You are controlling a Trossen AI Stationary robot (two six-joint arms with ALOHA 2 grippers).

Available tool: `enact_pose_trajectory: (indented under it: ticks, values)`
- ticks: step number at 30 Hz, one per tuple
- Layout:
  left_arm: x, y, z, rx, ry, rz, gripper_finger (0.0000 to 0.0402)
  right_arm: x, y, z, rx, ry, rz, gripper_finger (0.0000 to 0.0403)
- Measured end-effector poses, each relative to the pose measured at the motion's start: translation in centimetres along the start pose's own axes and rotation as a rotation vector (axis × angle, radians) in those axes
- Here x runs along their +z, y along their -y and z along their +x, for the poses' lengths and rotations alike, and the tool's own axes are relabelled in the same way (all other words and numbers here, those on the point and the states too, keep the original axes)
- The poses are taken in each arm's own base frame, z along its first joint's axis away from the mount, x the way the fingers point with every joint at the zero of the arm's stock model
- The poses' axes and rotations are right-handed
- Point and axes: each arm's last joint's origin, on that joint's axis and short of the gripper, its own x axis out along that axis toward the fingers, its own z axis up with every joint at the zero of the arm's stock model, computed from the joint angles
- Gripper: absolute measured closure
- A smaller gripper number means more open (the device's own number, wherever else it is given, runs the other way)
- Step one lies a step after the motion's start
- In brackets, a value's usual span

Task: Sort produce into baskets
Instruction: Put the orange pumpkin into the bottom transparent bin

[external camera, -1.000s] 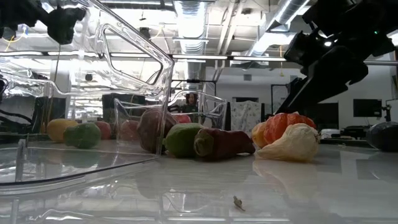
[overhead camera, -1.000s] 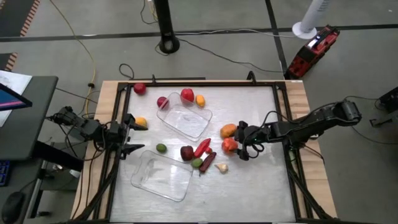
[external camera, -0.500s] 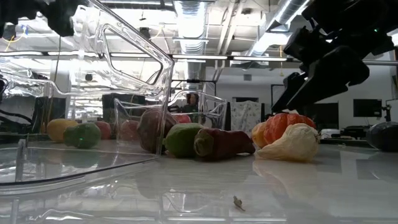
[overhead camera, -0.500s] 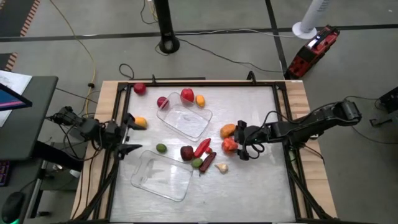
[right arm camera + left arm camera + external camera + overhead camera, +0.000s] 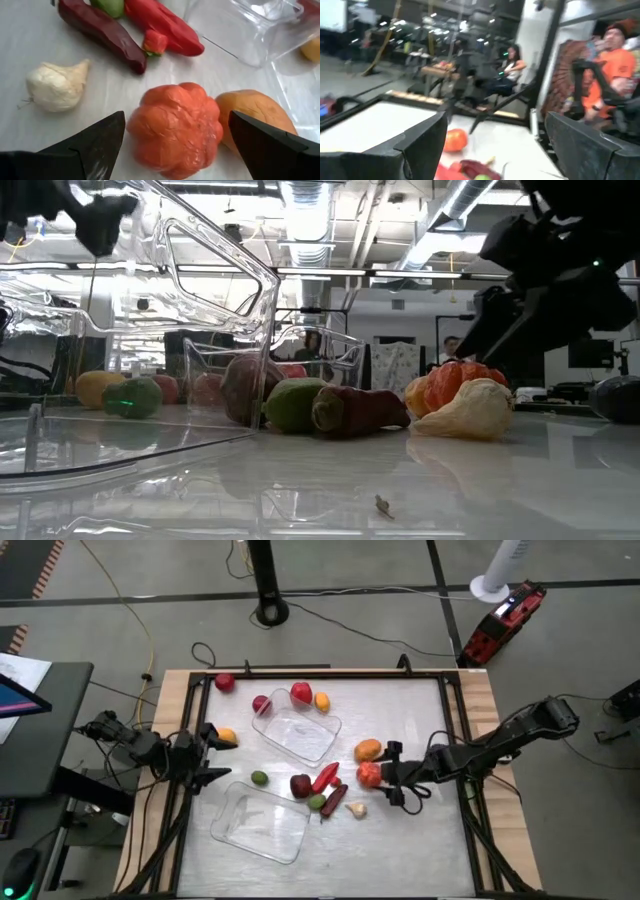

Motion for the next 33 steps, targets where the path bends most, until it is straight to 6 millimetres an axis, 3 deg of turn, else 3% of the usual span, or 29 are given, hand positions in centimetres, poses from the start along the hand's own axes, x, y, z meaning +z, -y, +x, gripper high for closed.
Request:
enact_pose_trajectory:
  ticks: [7,21,26,33]
  values:
    - [-0.5,0.2,1.0,0.075,-0.033,-0.021,0.0079,-0.1,-0.3,0.3,-0.038,-0.001,0.011,0.0021]
    - [-1.9,1.7,4.5,0.086,-0.129,-0.065,0.0079,-1.4,-1.4,4.0,-0.061,-0.069,0.092,0.004]
    - [-2.3,2.1,5.4,0.084,-0.185,-0.072,0.0079,-1.4,-1.4,3.7,-0.056,-0.066,0.11,0.0077]
    - [-0.8,3.2,6.7,0.02,-0.194,-0.055,0.0079,-0.1,-1.4,2.3,-0.032,-0.03,0.114,0.0097]
